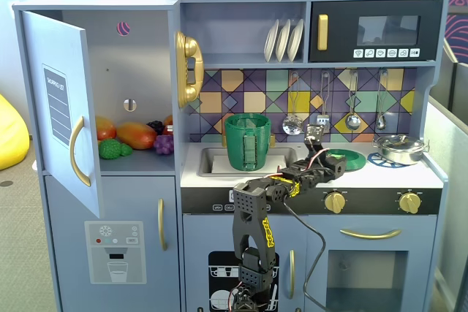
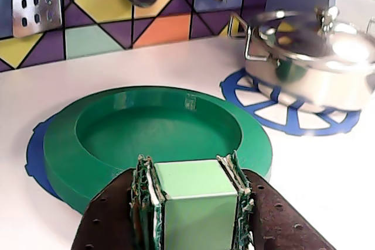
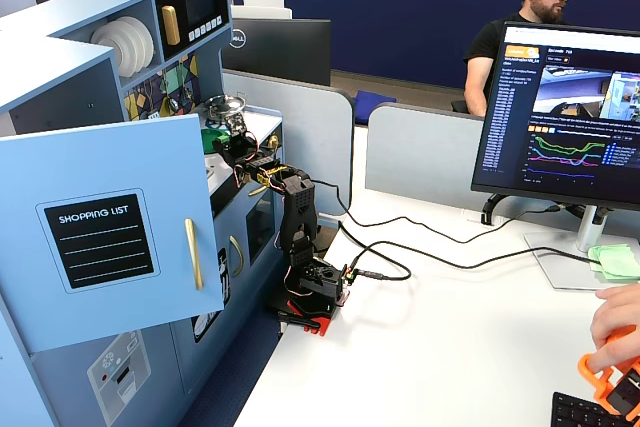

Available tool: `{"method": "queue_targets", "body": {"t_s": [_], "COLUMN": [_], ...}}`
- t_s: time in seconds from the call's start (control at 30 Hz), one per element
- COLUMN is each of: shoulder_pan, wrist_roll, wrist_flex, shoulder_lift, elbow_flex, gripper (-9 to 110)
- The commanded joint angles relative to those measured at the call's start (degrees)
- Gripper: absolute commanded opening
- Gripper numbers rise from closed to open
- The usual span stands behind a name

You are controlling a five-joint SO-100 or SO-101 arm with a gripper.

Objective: Take off the lid from the green recipient and place it on the counter

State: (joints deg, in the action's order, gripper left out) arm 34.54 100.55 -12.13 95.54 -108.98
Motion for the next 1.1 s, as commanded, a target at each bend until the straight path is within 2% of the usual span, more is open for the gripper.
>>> {"method": "queue_targets", "body": {"t_s": [0.0,0.13,0.3,0.4,0.6,0.83,0.93,1.07], "shoulder_pan": [0.5,0.2,-0.8,-1.3,-4.0,-15.3,-22.1,-26.5], "wrist_roll": [-0.4,-2.1,-3.2,-2.6,-1.5,-2.0,-4.0,-6.9], "wrist_flex": [0.2,2.5,13.6,23.5,52.2,86.9,90.4,81.7], "shoulder_lift": [2.0,5.0,18.4,28.8,48.1,69.8,74.5,78.6], "elbow_flex": [-1.8,1.3,1.6,0.5,-1.6,-15.6,-24.5,-40.2], "gripper": [23,40,46,46,44,37,33,29]}}
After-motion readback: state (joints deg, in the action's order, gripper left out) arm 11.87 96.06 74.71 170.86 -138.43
